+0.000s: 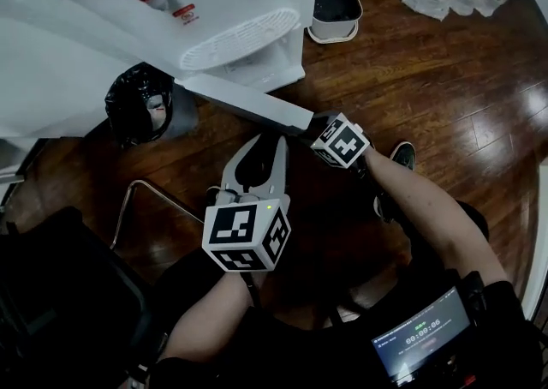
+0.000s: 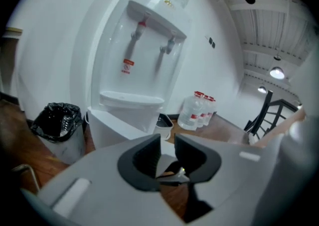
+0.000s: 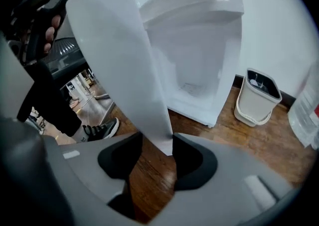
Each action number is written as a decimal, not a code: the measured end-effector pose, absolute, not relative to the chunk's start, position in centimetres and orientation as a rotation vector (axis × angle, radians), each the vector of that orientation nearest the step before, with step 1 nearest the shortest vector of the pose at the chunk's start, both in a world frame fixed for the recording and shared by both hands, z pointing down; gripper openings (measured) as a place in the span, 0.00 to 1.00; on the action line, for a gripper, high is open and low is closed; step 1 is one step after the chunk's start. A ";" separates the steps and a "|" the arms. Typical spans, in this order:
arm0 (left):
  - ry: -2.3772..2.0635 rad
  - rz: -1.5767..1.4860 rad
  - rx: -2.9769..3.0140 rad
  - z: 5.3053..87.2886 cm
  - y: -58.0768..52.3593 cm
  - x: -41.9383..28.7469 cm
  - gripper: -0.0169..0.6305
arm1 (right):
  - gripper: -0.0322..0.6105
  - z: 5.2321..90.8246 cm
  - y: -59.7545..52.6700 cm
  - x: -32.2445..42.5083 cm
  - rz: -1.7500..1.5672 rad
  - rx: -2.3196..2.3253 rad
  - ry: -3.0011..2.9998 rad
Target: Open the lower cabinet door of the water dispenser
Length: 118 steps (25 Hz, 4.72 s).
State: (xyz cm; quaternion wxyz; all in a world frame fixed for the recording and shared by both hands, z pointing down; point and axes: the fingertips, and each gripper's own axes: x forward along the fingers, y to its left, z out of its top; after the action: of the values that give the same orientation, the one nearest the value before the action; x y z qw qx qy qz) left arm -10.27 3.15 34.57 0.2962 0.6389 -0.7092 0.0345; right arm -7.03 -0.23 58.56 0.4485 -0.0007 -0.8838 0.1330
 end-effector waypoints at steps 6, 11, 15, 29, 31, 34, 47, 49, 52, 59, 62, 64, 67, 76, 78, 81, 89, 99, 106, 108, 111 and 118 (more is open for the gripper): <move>-1.974 0.000 1.662 32.4 8.2 -10.7 0.19 | 0.34 58.0 6.2 -8.0 0.476 0.105 -2.193; -2.003 -0.055 1.623 32.3 11.9 -10.4 0.19 | 0.33 57.1 9.7 -9.3 0.485 0.081 -2.249; -2.023 -0.073 1.605 32.3 14.3 -10.0 0.19 | 0.34 56.6 11.4 -10.2 0.480 0.069 -2.281; -2.039 -0.075 1.557 33.8 18.5 -9.7 0.19 | 0.34 55.2 15.7 -13.9 0.458 0.021 -2.359; -2.036 -0.071 1.559 33.9 18.6 -9.4 0.19 | 0.33 54.5 15.7 -13.1 0.454 0.013 -2.373; -2.036 -0.078 1.575 33.6 18.2 -9.2 0.19 | 0.33 52.5 15.5 -11.3 0.481 0.010 -2.398; -2.052 -0.005 1.616 34.2 17.2 -5.1 0.19 | 0.23 39.3 13.2 0.0 0.789 0.388 -2.596; -2.039 0.045 1.605 35.7 17.6 -4.4 0.19 | 0.20 38.3 12.0 0.5 0.696 0.444 -2.657; -2.010 0.070 1.589 37.3 17.8 -3.8 0.19 | 0.13 38.4 11.2 0.2 0.524 0.460 -2.685; -1.993 0.046 1.627 36.9 16.3 -4.0 0.19 | 0.10 37.3 10.8 -1.8 0.419 0.432 -2.734; -1.978 0.044 1.624 36.9 16.2 -4.5 0.19 | 0.10 36.5 10.5 -2.0 0.407 0.422 -2.746; -1.962 0.052 1.619 37.3 16.2 -4.4 0.19 | 0.10 36.6 10.2 -1.3 0.422 0.436 -2.732; -1.973 0.071 1.616 37.7 16.0 -4.4 0.19 | 0.10 36.8 9.4 -0.8 0.430 0.450 -2.726; -1.956 0.085 1.590 38.5 15.8 -3.5 0.19 | 0.10 36.8 9.1 0.2 0.475 0.446 -2.704; -1.933 0.070 1.571 39.1 16.3 -3.3 0.19 | 0.10 37.0 9.1 0.9 0.481 0.466 -2.693; -1.944 0.062 1.533 40.0 16.9 -4.4 0.19 | 0.10 36.9 8.8 0.7 0.493 0.481 -2.708; -1.933 0.284 1.442 45.9 20.3 -7.7 0.19 | 0.10 35.2 6.9 0.3 0.570 0.551 -2.745; -2.052 0.312 1.358 51.8 19.1 -11.3 0.19 | 0.10 32.5 4.6 -0.6 0.571 0.577 -2.787; -2.032 0.438 1.449 54.7 17.4 -12.7 0.19 | 0.10 32.7 2.0 -1.7 0.629 0.576 -2.765; -2.019 0.459 1.438 55.7 17.3 -13.1 0.20 | 0.10 32.6 1.6 -2.2 0.635 0.558 -2.764; -1.990 0.516 1.458 56.6 16.8 -13.2 0.21 | 0.10 32.4 1.0 -2.9 0.634 0.544 -2.766; -1.930 0.541 1.549 56.9 13.3 -11.0 0.22 | 0.09 31.8 -1.2 -3.6 0.683 0.547 -2.771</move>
State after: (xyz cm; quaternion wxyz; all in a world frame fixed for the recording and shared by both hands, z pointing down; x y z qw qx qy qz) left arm -10.97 13.30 56.94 0.2995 0.5833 -0.7270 0.2036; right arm -3.56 -1.17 31.78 0.1177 0.1869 -0.9470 0.2333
